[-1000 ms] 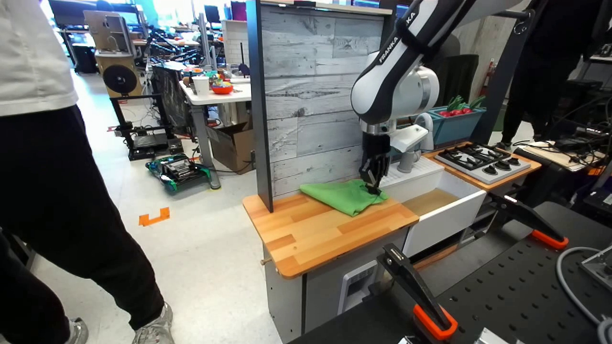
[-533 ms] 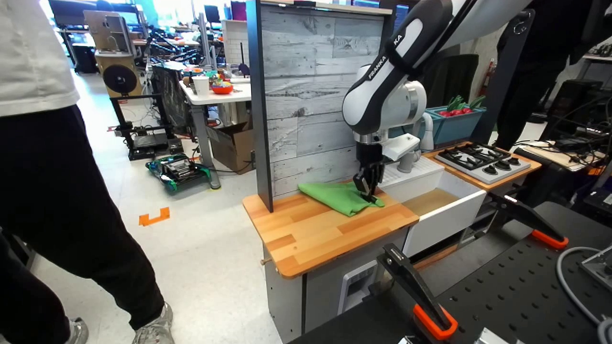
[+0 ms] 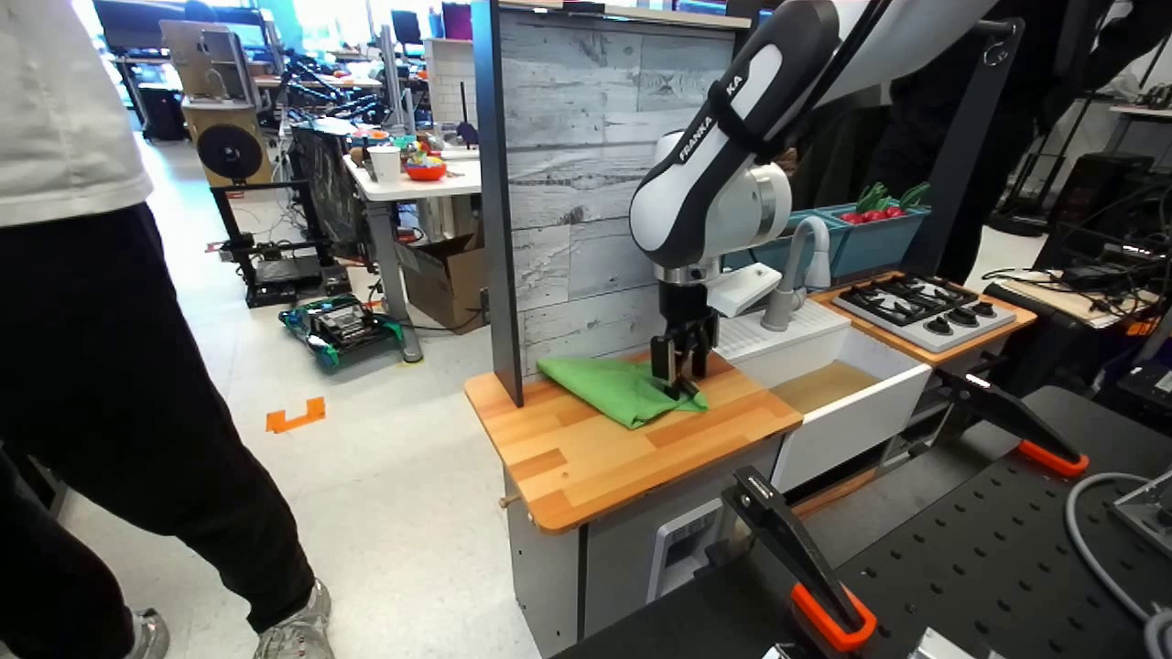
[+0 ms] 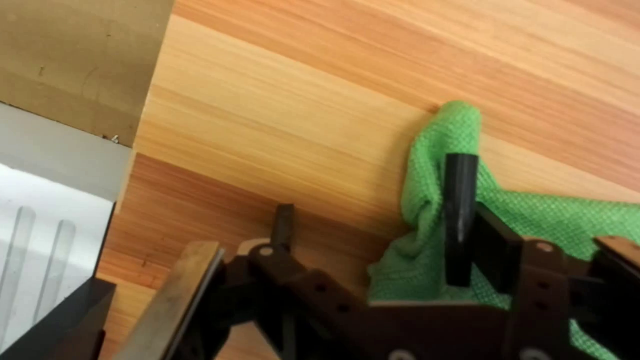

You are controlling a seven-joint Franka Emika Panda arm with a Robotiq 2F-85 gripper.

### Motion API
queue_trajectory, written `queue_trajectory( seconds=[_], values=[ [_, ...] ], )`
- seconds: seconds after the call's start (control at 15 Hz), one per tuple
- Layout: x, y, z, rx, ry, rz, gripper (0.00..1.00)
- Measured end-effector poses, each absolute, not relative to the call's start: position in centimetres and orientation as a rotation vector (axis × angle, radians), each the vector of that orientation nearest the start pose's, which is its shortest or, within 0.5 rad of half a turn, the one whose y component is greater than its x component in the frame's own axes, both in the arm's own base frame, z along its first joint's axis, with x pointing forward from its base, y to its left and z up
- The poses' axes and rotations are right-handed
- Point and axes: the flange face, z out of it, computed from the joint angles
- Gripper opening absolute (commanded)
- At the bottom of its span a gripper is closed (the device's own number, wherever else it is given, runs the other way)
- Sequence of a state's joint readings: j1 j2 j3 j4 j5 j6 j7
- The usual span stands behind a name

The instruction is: Fold the towel in half and then slide it to the right

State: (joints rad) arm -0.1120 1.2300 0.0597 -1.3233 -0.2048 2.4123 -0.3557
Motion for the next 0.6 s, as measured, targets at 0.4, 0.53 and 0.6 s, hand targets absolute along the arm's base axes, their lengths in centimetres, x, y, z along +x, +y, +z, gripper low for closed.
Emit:
queue_trajectory(
  seconds=[0.4,0.53,0.6],
  values=[
    [66.4,-2.1,-3.7,-3.101,-0.661,0.204,1.00],
    [65.5,-1.4,-3.5,-3.104,-0.644,0.179,1.00],
    [65.0,-1.0,-3.4,-3.106,-0.633,0.170,1.00]
  ],
)
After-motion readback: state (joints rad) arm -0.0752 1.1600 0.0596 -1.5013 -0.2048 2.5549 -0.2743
